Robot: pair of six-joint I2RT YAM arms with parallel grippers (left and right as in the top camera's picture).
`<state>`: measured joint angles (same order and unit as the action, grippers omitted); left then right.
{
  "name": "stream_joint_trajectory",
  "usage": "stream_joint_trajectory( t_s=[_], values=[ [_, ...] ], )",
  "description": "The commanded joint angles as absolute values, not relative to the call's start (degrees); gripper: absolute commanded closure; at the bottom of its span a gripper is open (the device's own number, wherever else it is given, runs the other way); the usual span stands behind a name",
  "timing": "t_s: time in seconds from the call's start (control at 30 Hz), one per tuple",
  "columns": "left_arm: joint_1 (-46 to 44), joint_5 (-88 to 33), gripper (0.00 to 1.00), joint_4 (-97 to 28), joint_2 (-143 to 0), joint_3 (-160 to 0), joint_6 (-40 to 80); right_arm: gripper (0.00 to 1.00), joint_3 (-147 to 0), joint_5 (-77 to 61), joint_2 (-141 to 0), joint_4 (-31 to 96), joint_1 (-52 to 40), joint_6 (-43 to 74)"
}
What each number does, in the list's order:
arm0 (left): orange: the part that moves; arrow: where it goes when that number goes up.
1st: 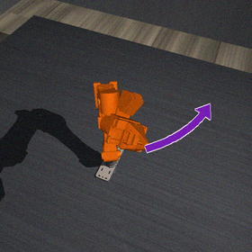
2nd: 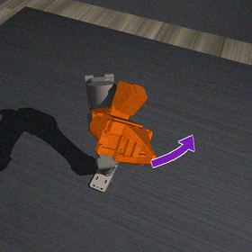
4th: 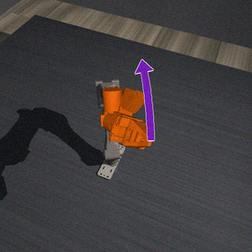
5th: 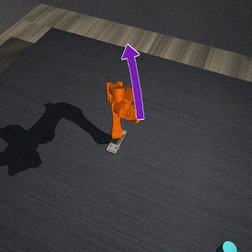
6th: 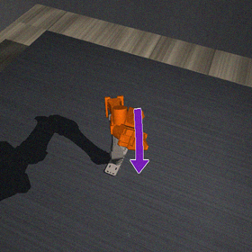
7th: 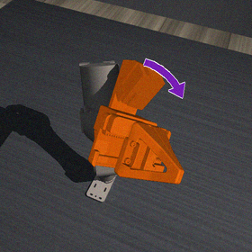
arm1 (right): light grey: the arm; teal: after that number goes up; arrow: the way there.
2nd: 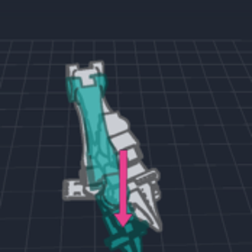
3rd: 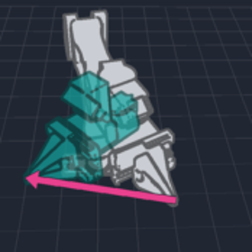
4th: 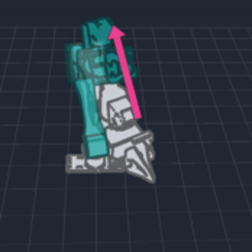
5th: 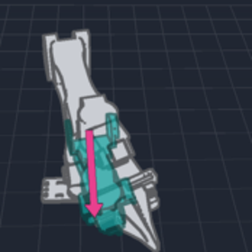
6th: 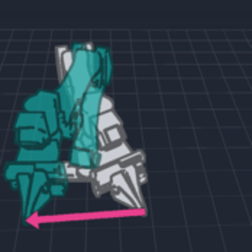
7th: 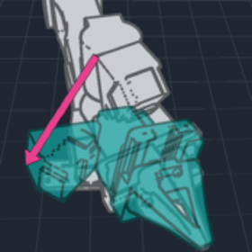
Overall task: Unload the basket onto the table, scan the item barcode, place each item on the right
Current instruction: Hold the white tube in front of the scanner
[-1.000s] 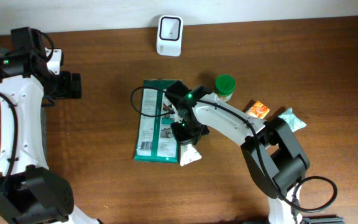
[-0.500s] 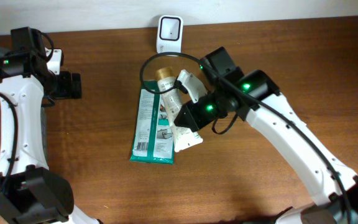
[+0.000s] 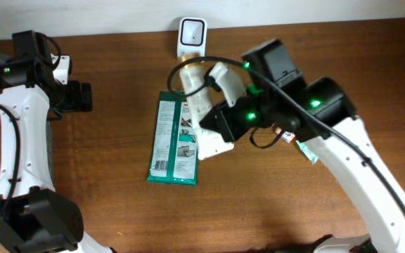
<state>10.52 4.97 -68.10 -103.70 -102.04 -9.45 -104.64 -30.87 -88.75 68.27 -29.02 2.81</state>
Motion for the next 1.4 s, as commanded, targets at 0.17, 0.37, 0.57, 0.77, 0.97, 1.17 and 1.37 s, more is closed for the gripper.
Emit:
stream_joint_trajectory(
  t_s=[0.17,0.37,0.57,0.77,0.97,1.17,1.37],
  values=[
    [10.7,5.4,0.01,-68.1,-102.5,-102.0,-10.0,0.96,-132.3,-11.8,-106.7,75.3,-29.2,-4.4],
    [10.7,5.4,0.01,-68.1,-102.5,-102.0,-10.0,0.96,-132.3,10.1,-117.2,63.5,-29.2,-9.5],
    [10.7,5.4,0.01,-68.1,-102.5,-102.0,-10.0,0.96,-132.3,28.9,-129.4,45.8,-29.2,-20.3],
    [10.7,5.4,0.01,-68.1,-102.5,-102.0,-10.0,0.96,-132.3,34.2,-138.8,29.4,-28.7,-30.3],
    [10.7,5.4,0.01,-68.1,-102.5,-102.0,-10.0,0.96,-132.2,39.7,-144.8,24.6,-27.2,-32.8],
    [10.7,5.4,0.01,-68.1,-102.5,-102.0,-10.0,0.96,-131.8,39.7,-145.1,24.6,-26.1,-32.8],
    [10.7,5.4,0.01,-68.1,-102.5,-102.0,-10.0,0.96,-131.8,39.7,-145.1,24.7,-26.3,-35.6]
  ],
)
